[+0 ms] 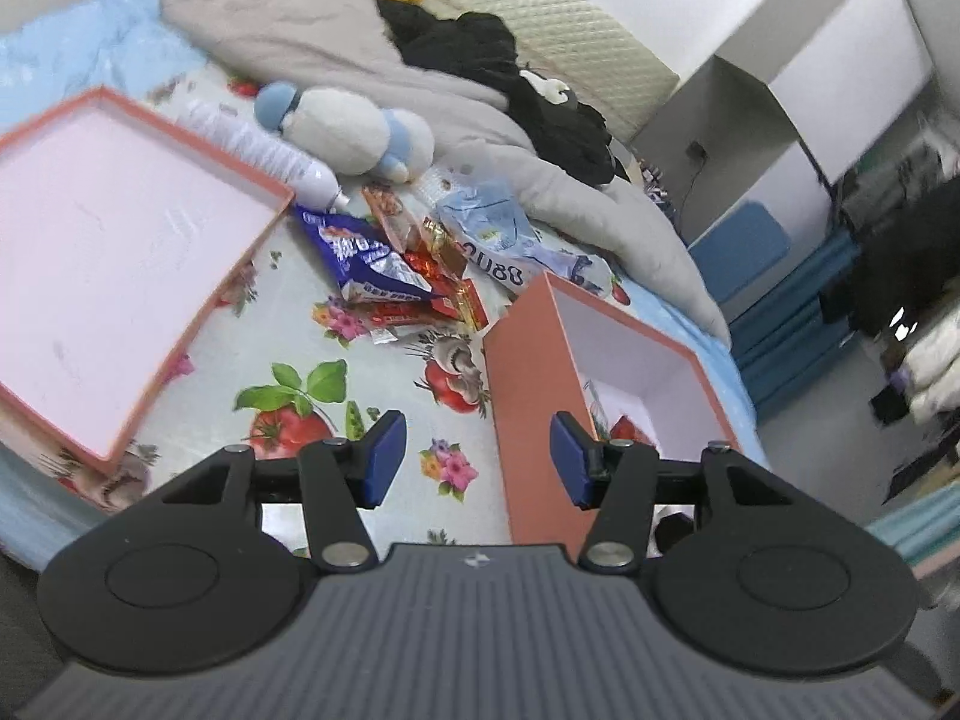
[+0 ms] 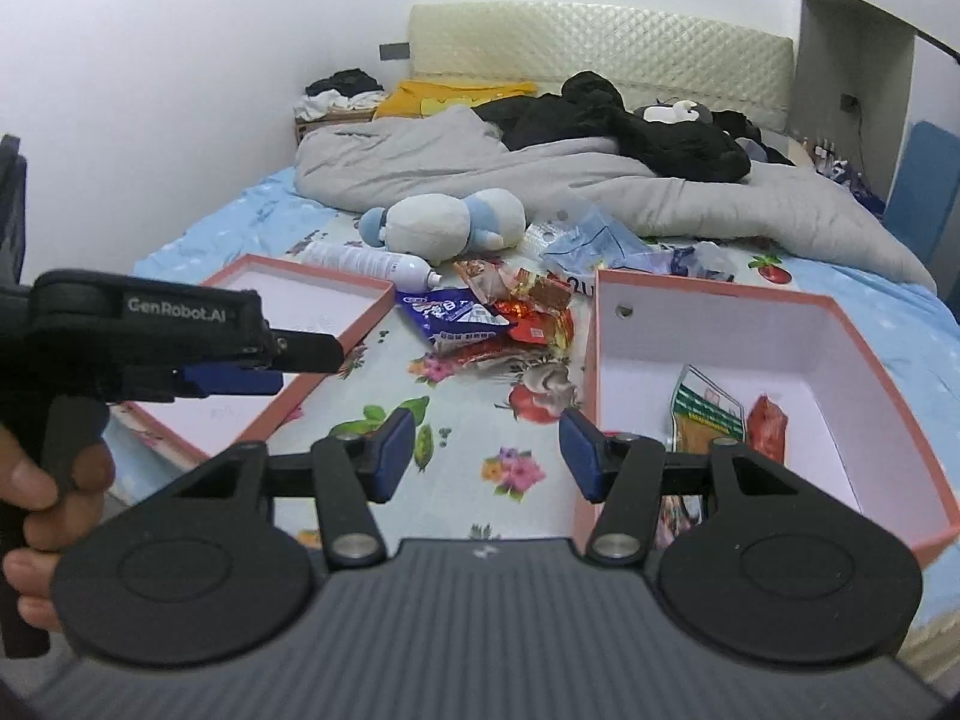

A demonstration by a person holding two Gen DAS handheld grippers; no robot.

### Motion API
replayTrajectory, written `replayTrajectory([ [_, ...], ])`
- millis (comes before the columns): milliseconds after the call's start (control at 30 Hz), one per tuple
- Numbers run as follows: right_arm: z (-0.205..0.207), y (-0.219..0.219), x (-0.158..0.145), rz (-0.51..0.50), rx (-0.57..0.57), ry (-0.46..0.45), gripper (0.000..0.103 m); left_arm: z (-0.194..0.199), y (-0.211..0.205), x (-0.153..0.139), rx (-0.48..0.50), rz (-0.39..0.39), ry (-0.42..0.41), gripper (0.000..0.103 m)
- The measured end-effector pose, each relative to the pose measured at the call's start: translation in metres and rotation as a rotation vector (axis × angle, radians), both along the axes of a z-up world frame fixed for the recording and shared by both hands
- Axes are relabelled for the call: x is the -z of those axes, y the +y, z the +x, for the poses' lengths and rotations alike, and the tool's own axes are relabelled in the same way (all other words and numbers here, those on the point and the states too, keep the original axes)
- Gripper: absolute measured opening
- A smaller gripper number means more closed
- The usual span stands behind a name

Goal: Organize snacks
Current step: 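Withdraw both open grippers from the box toward the snack heap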

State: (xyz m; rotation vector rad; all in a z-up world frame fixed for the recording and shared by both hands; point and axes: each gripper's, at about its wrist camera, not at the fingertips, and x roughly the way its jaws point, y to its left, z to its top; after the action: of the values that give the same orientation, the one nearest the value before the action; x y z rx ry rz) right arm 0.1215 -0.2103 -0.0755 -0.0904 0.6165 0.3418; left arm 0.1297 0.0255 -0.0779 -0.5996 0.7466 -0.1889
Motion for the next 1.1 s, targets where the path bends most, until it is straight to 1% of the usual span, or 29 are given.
replayTrajectory([
  [67,0.012,0.007,0.006,-0.017,-0.007,0.006,0.055,0.014,0.007,0.010,-0.010,-0.040,0.026,0.060],
  [133,0.024,0.017,0.013,-0.050,-0.025,0.003,0.055,0.028,0.014,0.020,-0.028,-0.065,0.048,0.066],
  [200,0.040,0.026,0.022,-0.081,-0.035,-0.001,0.052,0.043,0.021,0.031,-0.040,-0.094,0.074,0.068],
  [267,0.056,0.031,0.028,-0.079,-0.040,0.009,0.052,0.058,0.027,0.042,-0.050,-0.129,0.097,0.069],
  [333,0.074,0.034,0.036,-0.053,-0.039,0.030,0.052,0.076,0.034,0.055,-0.070,-0.160,0.125,0.075],
  [433,0.098,0.042,0.047,-0.076,-0.035,0.034,0.052,0.103,0.045,0.072,-0.098,-0.226,0.159,0.077],
  [533,0.121,0.048,0.060,-0.104,-0.030,0.044,0.048,0.129,0.052,0.088,-0.123,-0.281,0.190,0.077],
  [667,0.153,0.056,0.077,-0.136,-0.020,0.060,0.046,0.165,0.059,0.109,-0.149,-0.350,0.226,0.077],
  [700,0.160,0.058,0.079,-0.143,-0.019,0.062,0.042,0.172,0.061,0.114,-0.155,-0.365,0.235,0.077],
  [733,0.166,0.060,0.082,-0.147,-0.019,0.064,0.040,0.181,0.062,0.119,-0.164,-0.377,0.243,0.077],
  [833,0.186,0.067,0.091,-0.169,-0.026,0.058,0.040,0.201,0.064,0.130,-0.174,-0.401,0.240,0.077],
  [933,0.204,0.073,0.100,-0.176,-0.026,0.064,0.040,0.220,0.064,0.141,-0.186,-0.446,0.250,0.076],
  [1033,0.219,0.082,0.112,-0.223,-0.034,0.064,0.039,0.232,0.065,0.150,-0.226,-0.473,0.284,0.076],
  [1100,0.227,0.086,0.119,-0.244,-0.037,0.068,0.036,0.240,0.065,0.156,-0.239,-0.493,0.302,0.076],
])
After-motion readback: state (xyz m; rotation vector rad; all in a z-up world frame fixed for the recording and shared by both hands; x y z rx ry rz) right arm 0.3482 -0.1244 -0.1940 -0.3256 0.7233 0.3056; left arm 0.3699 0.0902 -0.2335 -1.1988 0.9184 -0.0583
